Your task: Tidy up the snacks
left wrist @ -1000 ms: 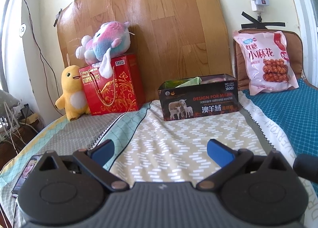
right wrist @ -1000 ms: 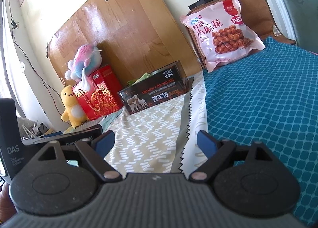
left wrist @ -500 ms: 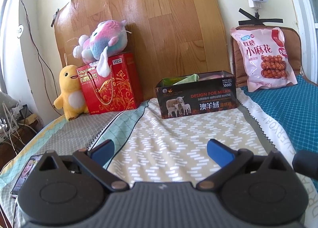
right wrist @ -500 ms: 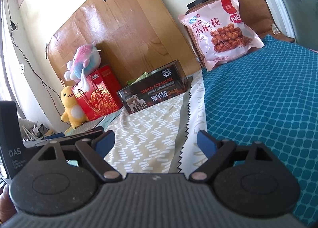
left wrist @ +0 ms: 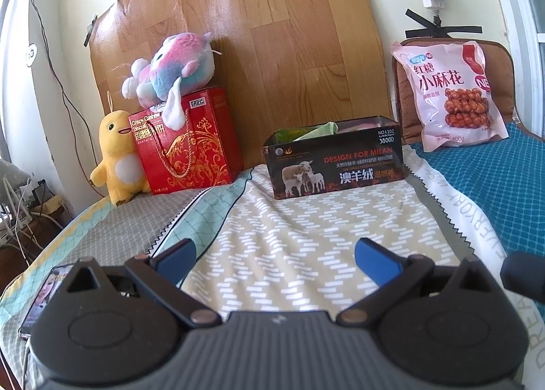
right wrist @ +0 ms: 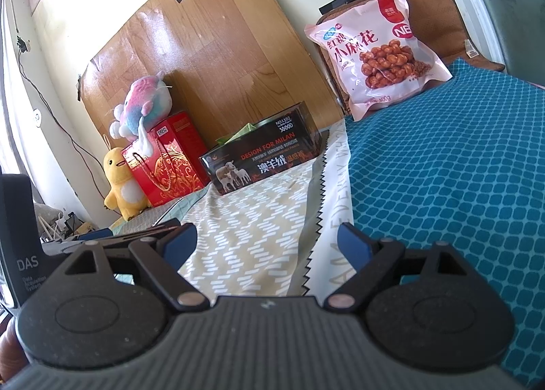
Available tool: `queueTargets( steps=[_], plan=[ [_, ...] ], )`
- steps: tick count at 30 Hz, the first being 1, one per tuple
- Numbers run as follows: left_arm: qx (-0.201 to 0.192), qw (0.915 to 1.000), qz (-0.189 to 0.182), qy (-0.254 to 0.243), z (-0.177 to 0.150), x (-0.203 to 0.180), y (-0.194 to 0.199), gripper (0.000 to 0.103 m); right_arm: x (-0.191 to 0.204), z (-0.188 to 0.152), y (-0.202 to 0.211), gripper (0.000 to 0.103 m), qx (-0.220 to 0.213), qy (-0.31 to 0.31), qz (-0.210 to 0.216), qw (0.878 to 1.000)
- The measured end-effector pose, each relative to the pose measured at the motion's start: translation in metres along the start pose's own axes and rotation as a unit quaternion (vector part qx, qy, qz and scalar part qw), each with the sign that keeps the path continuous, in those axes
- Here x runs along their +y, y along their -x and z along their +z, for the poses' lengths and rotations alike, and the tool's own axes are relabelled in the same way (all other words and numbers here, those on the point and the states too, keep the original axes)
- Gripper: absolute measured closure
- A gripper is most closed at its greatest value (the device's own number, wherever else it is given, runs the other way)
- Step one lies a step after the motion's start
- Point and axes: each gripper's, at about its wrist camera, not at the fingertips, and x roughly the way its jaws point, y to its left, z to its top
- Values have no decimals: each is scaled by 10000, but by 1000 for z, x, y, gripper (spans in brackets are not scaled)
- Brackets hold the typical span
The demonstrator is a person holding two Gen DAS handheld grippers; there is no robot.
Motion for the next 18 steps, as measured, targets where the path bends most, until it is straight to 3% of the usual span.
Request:
queueTargets(
  steps=[18],
  plan=[
    [84, 9999, -12, -78, 0, -1, -3, 0, -1, 0, 0, 12, 7, -3, 5, 10000]
  ],
)
